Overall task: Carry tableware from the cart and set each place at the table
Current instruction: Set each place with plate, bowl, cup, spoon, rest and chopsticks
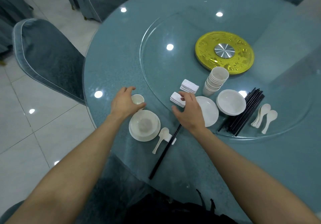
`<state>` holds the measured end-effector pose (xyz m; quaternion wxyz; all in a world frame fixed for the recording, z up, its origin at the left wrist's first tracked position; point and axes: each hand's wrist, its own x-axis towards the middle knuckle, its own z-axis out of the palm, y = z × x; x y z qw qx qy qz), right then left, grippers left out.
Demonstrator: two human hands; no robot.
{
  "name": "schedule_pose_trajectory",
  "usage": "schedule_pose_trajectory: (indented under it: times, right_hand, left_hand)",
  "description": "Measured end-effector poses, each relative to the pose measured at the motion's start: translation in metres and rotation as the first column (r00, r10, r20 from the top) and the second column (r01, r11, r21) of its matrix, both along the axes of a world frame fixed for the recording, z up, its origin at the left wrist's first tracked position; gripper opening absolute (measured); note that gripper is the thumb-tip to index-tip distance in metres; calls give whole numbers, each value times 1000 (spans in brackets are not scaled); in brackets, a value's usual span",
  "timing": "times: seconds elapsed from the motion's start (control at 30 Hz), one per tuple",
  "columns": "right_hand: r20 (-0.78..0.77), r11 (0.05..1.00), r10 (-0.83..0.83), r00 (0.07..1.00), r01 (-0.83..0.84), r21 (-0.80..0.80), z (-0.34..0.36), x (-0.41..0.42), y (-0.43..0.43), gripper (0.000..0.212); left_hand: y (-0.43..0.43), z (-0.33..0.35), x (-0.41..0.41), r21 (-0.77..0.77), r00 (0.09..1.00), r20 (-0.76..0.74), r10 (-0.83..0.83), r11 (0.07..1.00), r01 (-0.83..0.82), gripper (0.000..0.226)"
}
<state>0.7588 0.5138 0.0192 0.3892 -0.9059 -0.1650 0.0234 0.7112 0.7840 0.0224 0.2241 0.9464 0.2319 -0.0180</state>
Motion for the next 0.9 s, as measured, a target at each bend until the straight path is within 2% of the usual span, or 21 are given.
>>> schedule_pose_trajectory:
  times: [0.27,0.4,0.9]
  right_hand:
    - [3,998,-56,998,57,-35,13,-26,-26,69]
    - [-11,995,-92,996,91,-28,16,-45,-46,71]
    - [-36,972,-236,971,236,-17,13,-155,-159,72]
  left_hand:
    - [-38,26,-6,24,986,96,-135,991,133,84]
    - [-61,30,-17,8,968,119,-223,975,223,89]
    - [-174,28,-105,12,911,103,-399,917,400,90]
